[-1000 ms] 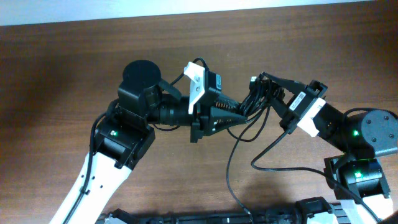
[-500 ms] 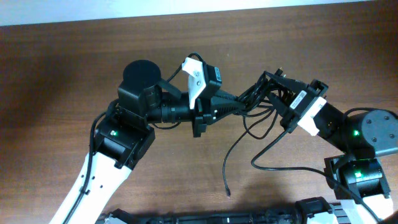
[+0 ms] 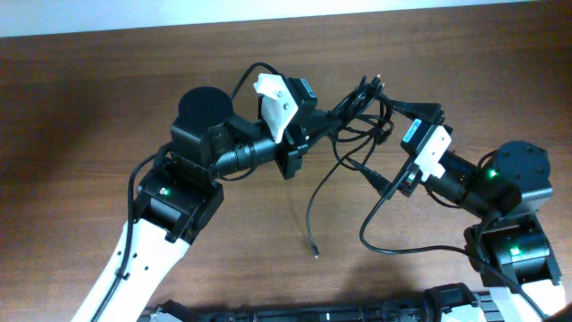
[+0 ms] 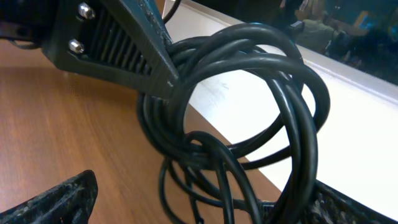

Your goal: Untangle cables

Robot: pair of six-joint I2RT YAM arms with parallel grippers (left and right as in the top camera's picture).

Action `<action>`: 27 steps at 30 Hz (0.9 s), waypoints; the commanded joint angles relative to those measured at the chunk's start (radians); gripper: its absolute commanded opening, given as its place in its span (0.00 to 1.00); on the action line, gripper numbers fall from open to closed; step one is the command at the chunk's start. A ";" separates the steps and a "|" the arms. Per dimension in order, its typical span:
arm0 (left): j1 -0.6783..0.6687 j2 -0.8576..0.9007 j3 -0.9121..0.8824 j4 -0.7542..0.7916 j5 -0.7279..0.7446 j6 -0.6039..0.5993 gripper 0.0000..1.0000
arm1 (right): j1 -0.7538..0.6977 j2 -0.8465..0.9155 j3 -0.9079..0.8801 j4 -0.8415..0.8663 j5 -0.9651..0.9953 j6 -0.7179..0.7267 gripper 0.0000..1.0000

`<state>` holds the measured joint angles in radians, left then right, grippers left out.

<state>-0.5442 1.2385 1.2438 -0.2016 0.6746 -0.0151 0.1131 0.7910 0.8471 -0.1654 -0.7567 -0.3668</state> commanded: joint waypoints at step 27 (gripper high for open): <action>-0.006 -0.007 0.014 -0.054 -0.047 0.870 0.00 | 0.003 -0.003 0.008 0.158 0.017 0.978 0.99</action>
<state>-0.5449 1.2385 1.2434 -0.2687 0.5602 0.8139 0.1131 0.7849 0.8471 -0.0132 -0.7136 0.5236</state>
